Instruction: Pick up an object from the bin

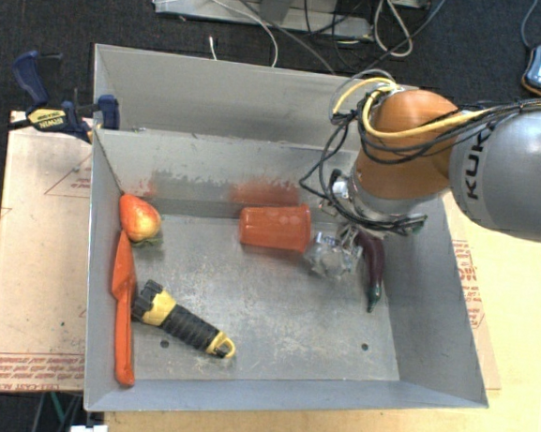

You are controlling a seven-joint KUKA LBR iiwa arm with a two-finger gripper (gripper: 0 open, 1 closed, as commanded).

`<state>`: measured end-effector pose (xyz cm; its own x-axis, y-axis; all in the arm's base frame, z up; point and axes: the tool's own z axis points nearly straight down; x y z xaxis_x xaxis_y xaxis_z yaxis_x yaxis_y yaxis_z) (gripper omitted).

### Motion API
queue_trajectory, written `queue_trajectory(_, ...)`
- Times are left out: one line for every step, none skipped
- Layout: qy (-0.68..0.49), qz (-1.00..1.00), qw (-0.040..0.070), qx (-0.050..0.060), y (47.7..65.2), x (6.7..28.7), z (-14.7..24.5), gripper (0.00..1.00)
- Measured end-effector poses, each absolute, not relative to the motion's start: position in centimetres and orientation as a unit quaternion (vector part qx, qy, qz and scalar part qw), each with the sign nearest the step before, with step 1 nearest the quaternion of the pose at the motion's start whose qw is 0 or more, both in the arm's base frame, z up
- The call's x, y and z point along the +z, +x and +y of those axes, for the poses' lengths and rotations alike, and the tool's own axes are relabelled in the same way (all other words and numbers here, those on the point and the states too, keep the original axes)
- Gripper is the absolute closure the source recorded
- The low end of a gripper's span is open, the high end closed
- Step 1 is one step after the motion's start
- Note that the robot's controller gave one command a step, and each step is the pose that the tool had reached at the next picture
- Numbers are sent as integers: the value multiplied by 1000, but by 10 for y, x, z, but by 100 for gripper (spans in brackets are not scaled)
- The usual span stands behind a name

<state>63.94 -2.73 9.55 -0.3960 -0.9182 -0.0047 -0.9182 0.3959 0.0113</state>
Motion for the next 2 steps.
queue_trajectory(550, -835, 1, -6, 639, 95, -27, 100)
queue_trajectory(473, -881, 5, -9, 641, 99, -46, 0)
